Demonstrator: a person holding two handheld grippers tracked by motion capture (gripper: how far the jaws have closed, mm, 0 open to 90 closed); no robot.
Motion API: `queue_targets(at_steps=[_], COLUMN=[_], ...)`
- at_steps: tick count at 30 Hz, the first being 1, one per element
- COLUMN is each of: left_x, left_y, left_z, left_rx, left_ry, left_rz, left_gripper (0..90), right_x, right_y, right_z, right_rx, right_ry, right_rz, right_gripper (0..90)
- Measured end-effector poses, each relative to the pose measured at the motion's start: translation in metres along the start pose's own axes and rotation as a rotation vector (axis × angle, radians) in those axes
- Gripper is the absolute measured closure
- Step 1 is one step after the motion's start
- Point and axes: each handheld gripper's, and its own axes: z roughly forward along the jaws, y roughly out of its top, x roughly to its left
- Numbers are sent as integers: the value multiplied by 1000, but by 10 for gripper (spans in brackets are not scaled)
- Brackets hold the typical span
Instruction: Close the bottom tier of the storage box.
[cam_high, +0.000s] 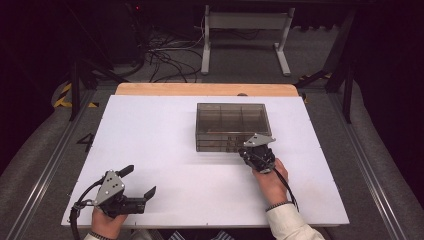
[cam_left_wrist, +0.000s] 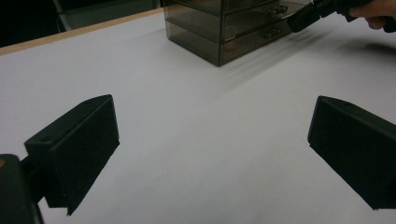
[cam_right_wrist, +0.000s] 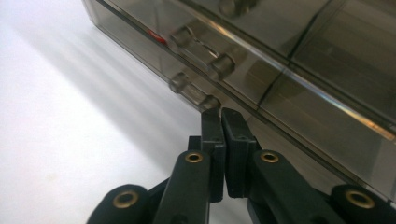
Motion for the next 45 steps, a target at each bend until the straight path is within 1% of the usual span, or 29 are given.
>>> queue_targets(at_steps=[1,2,5,7,9,13,14,17,18,21,32,33,35,36,37,38,39,40,41,42,45], left_x=[0,0,0,0,0,0,0,0,0,0,-1,0,0,0,0,0,0,0,0,0,0], left_y=[0,0,0,0,0,0,0,0,0,0,0,0,0,0,0,0,0,0,0,0,0], left_z=[0,0,0,0,0,0,0,0,0,0,1,0,0,0,0,0,0,0,0,0,-1], left_rx=[0,-1,0,0,-1,2,-1,1,1,1,3,3,2,-1,-1,-1,-1,-2,-2,-4,-5], left_ry=[0,-1,0,1,0,-1,-3,-1,-3,-2,-5,-5,-3,-2,-2,-2,-2,-2,-2,-3,-4], left_rz=[0,3,1,3,2,4,-3,-3,1,4,-1,-1,1,-7,-7,-6,-6,-5,-5,-9,-9], left_gripper=[27,27,27,27,27,27,27,27,27,27,27,27,28,28,28,28,28,28,28,28,28], right_x=[0,0,2,1,1,2,2,2,3,4,5,6,6,6,6,5,5,4,4,3,2], right_y=[0,0,0,0,1,1,1,1,2,2,5,5,5,5,5,5,5,5,5,5,3], right_z=[0,-4,-6,-10,-11,-13,-13,-14,-15,-17,-24,-26,-29,-31,-31,-36,-36,-41,-41,-46,-54], right_rx=[0,-3,-7,-13,-17,-24,-27,-27,-29,-36,-57,-58,-67,-70,-70,-82,-82,-100,-100,-108,-133], right_ry=[0,6,13,20,21,27,27,29,32,37,44,44,48,55,55,66,66,91,91,119,131], right_rz=[0,-7,0,-4,4,-4,-8,-8,-16,-19,-31,-28,-38,-35,-35,-34,-34,-29,-29,-15,-27], right_gripper=[877,864,857,848,846,842,842,842,836,820,803,793,758,740,740,685,685,614,614,541,455])
